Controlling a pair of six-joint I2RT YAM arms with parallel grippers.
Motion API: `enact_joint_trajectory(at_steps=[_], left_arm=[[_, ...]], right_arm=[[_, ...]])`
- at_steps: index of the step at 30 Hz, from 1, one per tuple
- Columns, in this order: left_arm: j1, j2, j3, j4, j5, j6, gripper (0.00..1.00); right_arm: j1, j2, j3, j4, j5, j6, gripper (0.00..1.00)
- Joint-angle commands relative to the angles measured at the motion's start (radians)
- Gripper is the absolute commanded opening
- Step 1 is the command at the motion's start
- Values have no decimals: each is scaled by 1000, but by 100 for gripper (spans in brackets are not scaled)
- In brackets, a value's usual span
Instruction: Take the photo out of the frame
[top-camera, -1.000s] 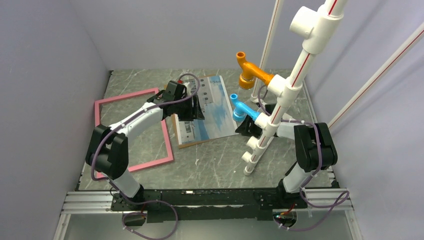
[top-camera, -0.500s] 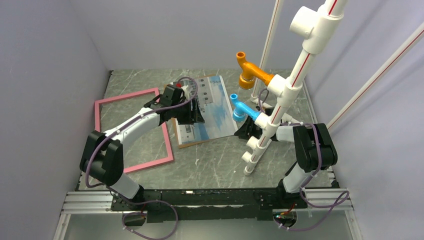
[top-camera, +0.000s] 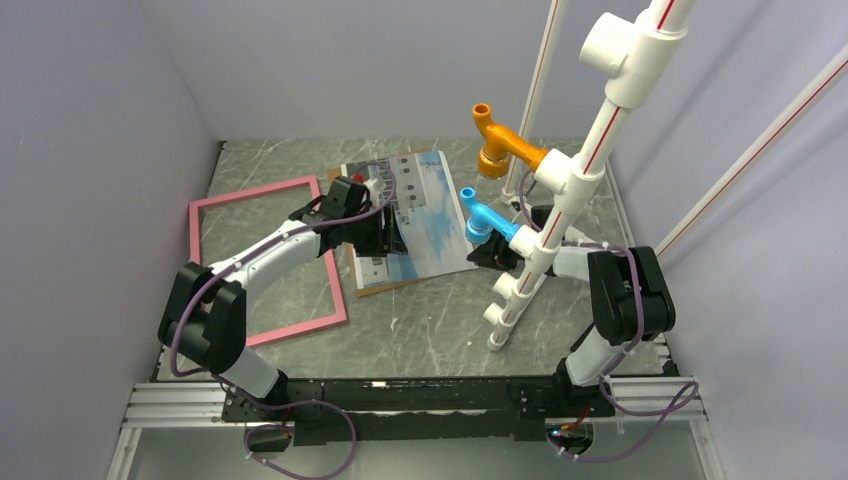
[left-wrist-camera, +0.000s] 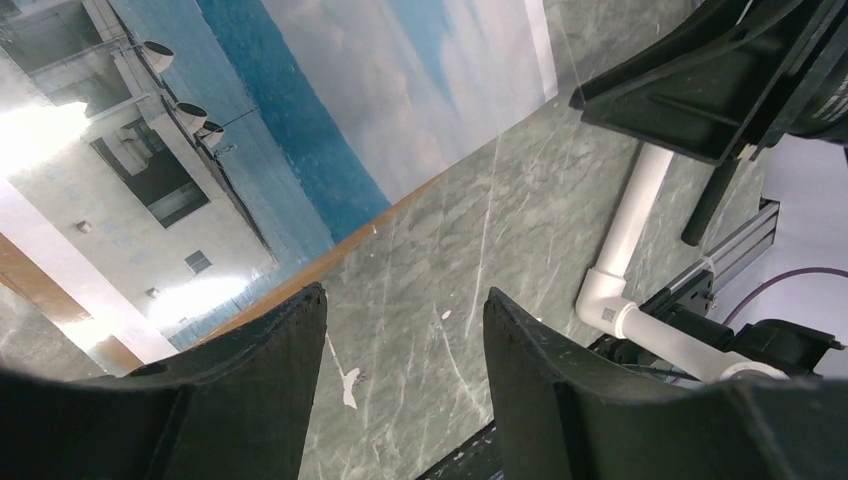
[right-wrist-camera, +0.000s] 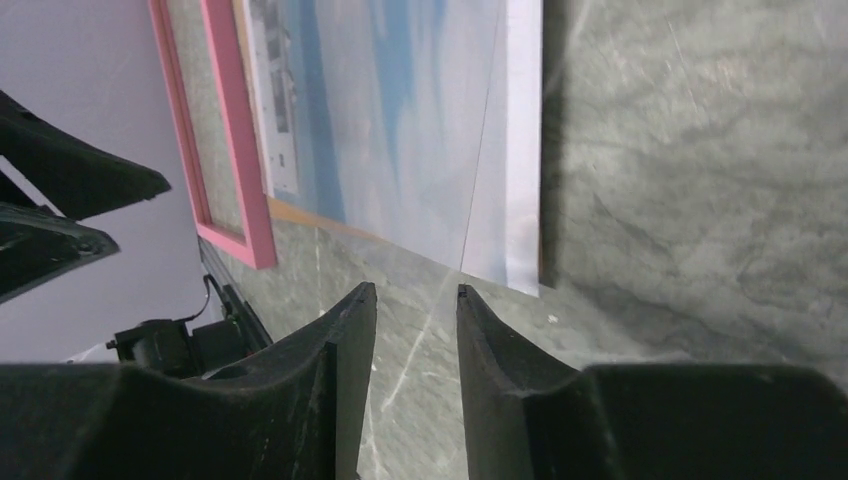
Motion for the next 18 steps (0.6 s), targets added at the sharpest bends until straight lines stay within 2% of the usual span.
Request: enact_joint_trajectory(at_steps=[1, 11, 18], left_arm=[[-6, -5, 21, 30, 5, -3, 62], [-13, 97, 63, 31, 11, -9, 61], [-13, 215, 132, -7, -52, -26, 59]], right_arm=[[-4, 9, 62, 33, -45, 4, 36], [1, 83, 115, 16, -76, -13, 34], [13, 65, 130, -49, -79, -53, 36]])
